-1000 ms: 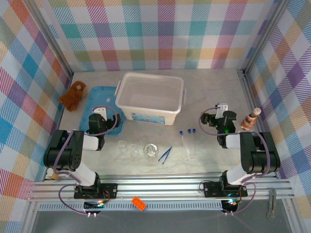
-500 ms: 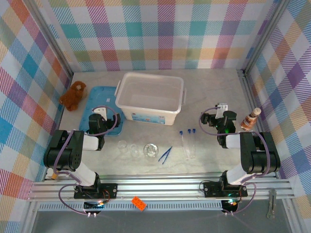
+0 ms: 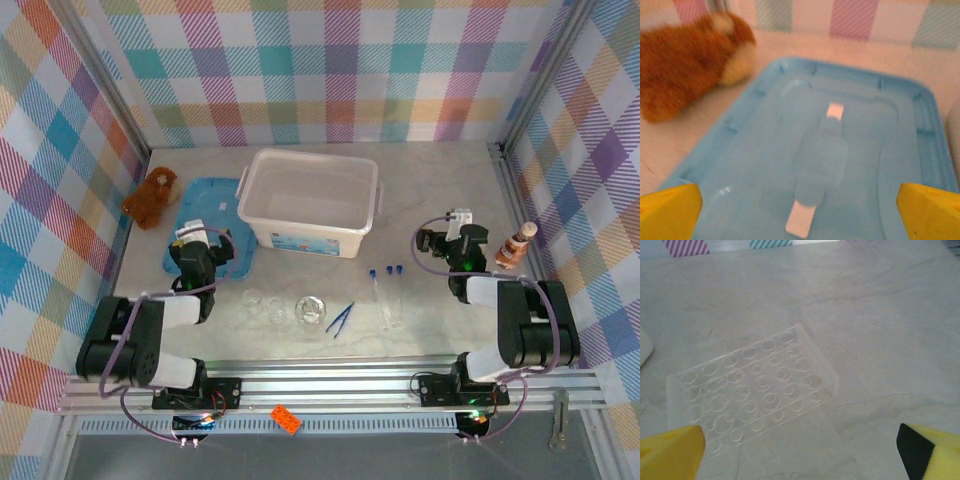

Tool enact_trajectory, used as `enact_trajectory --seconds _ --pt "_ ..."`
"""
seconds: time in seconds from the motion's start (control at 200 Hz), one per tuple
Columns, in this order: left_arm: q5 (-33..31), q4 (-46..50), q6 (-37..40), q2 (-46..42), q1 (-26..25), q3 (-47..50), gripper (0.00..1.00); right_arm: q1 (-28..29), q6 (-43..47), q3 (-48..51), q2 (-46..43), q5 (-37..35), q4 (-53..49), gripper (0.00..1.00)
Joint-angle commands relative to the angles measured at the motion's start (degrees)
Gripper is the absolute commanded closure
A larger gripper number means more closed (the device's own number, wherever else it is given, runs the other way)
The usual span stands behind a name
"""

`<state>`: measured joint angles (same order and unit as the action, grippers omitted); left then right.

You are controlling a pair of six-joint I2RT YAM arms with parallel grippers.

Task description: Organize the chemistry lab equipment

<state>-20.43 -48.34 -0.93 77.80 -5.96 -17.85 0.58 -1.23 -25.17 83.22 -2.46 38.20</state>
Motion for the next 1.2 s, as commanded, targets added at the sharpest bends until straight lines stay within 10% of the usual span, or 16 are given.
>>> enact_trajectory --seconds 0.0,0.175,0.45,0.935,1.195 --pt "-7.69 3.60 -1.34 -5.96 -1.52 -0.70 0.00 1.34 -1.67 -3.31 -3.62 -6.16 -7.85 0.01" --pt "-19.40 16.03 -6.20 -15.63 -4.44 -2.63 0.00 1.97 -9.70 -8.53 -7.99 -14.27 -22.09 0.01" --pt "-13.64 37.94 -20.18 -35.95 -7.20 -4.27 0.00 3.05 -33.64 -25.45 -7.86 -28.49 -60.46 0.01" --pt "2.09 55.44 -19.88 -33.30 -16.41 -14.62 0.00 18.90 -27.96 -23.03 -21.58 -21.53 -71.63 0.01" --pt "4.59 60.71 -19.53 -29.38 -22.86 -18.43 0.17 29.02 -28.19 -20.20 -21.13 -19.09 -75.80 0.06"
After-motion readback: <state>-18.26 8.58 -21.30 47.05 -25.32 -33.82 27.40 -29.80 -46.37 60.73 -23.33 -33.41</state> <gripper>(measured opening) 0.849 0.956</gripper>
